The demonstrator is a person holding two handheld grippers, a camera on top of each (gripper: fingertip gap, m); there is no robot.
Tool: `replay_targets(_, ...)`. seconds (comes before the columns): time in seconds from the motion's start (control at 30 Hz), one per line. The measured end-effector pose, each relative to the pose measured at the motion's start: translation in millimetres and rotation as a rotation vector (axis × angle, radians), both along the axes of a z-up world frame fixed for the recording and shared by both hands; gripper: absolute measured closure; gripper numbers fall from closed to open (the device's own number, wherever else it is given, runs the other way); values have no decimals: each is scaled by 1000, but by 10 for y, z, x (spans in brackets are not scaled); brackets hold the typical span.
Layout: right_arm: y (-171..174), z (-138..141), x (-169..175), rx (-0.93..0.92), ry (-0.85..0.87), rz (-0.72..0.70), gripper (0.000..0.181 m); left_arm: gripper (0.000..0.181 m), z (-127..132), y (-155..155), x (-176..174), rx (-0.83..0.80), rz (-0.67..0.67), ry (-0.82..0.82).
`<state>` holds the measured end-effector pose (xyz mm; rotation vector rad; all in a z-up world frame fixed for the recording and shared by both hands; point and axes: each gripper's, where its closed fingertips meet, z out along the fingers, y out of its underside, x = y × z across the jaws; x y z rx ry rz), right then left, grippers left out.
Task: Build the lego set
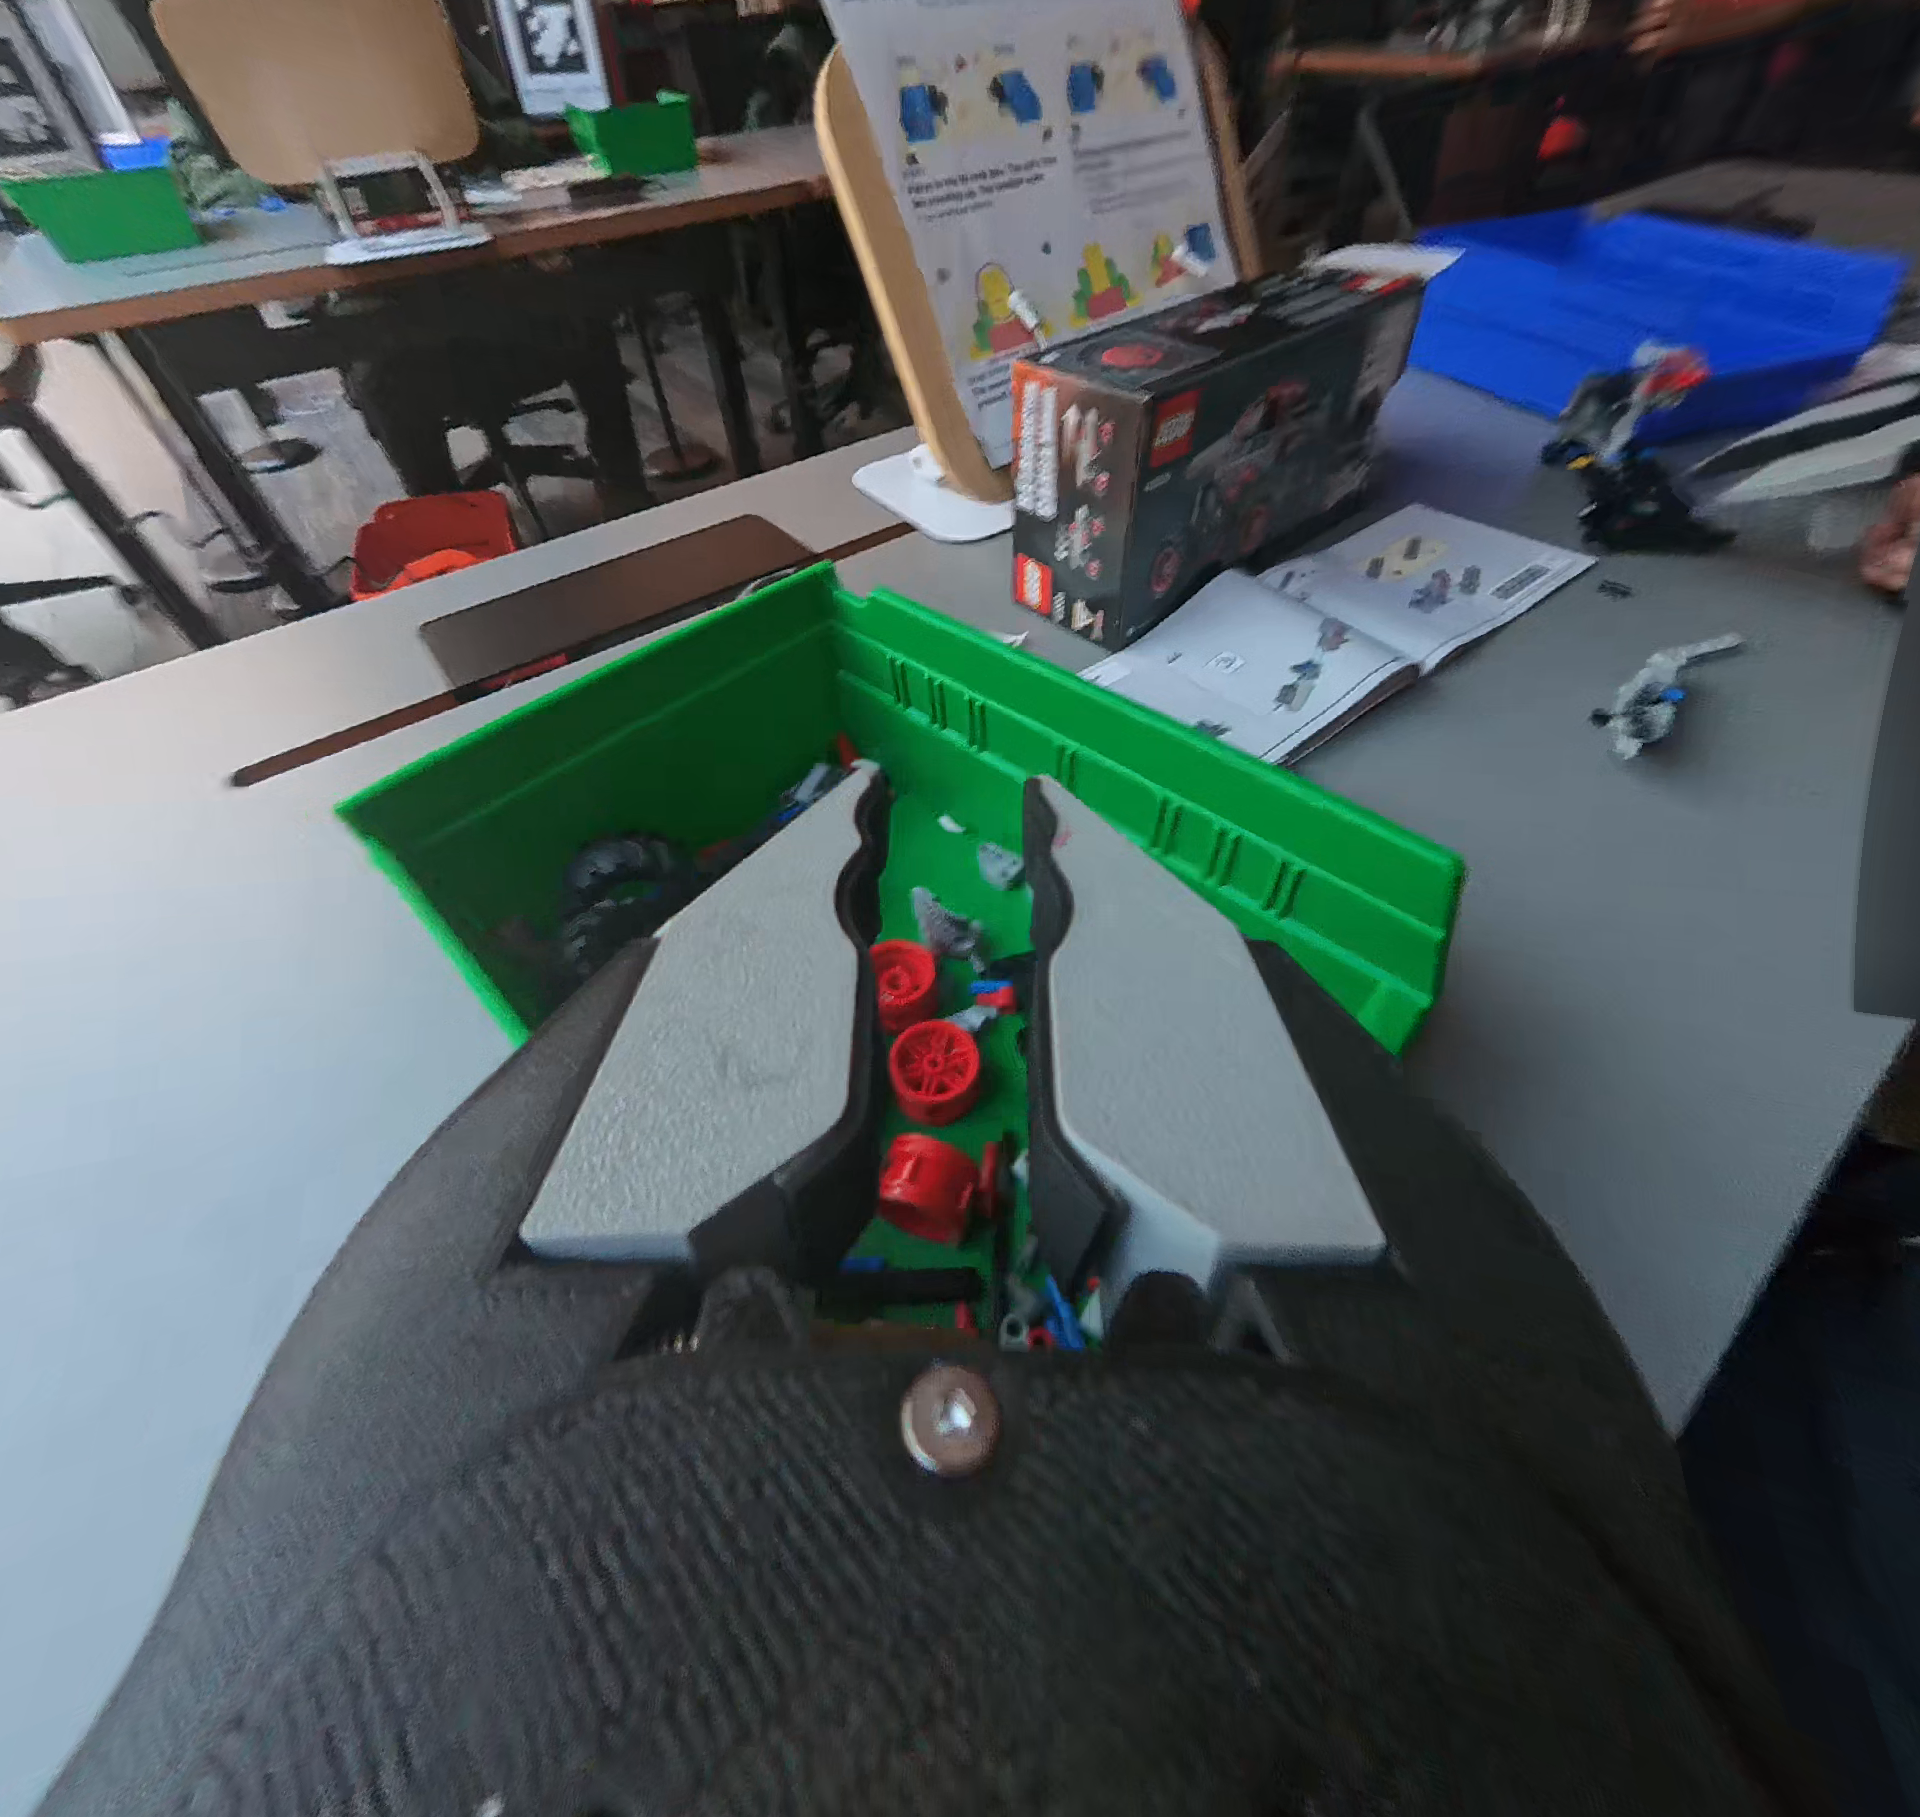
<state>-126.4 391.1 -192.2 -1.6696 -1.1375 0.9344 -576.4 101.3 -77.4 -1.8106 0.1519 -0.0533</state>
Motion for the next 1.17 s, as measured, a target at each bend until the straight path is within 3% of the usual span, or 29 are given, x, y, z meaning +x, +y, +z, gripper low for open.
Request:
replay_targets(0.07, 109, 204, 96, 64, 89, -87, 131, 159, 141, -20, 67, 54, -83, -120)
replay_targets(0.13, 189, 399, 239, 108, 191, -154, 130, 159, 263, -11, 53, 81, -117, -185)
replay_targets(0.27, 302, 628, 536, 100, 352, -232, 119, 156, 184, 169, 24, -17, -85, -106)
replay_targets(0.4, 325, 750, 696, 97, 445, -252, 118, 152, 4, 336, 297, -152, -193, 4)
replay_targets(0.53, 351, 731, 705, 105, 436, -277, 118, 151, 12, 547, 418, -201, -287, 55)
replay_targets(0.7, 388, 592, 612, 80, 361, -285, 119, 155, -459, 605, 538, -454, -379, 179)
replay_targets(0.9, 438, 512, 582, 99, 295, -320, 122, 166, -493, 590, 308, -450, -299, 251)
replay_targets(1.17, 487, 473, 606, 91, 277, -347, 123, 167, -1039, 412, 493, -702, -355, 371)
